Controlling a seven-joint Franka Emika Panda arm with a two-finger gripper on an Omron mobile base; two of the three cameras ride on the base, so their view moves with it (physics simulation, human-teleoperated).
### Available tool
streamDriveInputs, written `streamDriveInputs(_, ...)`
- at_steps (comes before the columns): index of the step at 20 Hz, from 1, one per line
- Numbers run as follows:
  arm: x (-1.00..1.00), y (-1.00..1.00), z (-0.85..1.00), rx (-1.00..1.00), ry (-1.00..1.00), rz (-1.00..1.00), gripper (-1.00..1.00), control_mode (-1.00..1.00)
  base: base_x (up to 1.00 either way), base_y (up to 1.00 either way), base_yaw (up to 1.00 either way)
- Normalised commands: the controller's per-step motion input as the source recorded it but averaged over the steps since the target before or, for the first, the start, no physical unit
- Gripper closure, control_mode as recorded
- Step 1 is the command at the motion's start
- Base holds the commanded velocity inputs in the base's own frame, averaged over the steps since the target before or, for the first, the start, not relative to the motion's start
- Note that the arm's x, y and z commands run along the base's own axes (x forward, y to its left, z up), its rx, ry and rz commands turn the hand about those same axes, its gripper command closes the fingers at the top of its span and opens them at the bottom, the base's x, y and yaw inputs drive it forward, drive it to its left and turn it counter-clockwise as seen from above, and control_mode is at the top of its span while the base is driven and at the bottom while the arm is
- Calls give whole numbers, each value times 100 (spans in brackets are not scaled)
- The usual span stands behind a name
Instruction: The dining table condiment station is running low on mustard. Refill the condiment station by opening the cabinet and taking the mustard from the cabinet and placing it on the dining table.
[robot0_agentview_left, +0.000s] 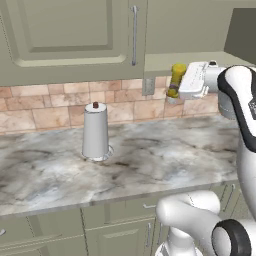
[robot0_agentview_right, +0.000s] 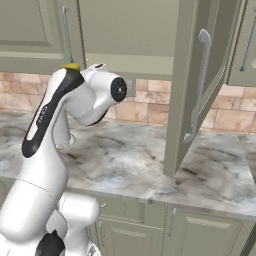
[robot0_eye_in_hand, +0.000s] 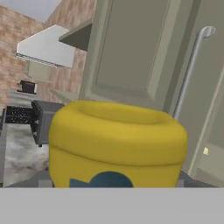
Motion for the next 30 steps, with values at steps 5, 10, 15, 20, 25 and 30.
streamDriveInputs(5,-52,0,-3,-3,4,0,100,-100,0,0,0)
streamDriveInputs(10,-23,0,-17,-4,8,0,100,-100,0,0,0)
streamDriveInputs(15,-3,0,-1,0,4,0,100,100,-7,3,0)
streamDriveInputs(20,0,0,0,0,0,0,100,100,-69,22,51)
streamDriveInputs(25,0,0,0,0,0,0,100,100,-69,45,86)
streamDriveInputs(30,0,0,0,0,0,0,100,100,-27,46,98)
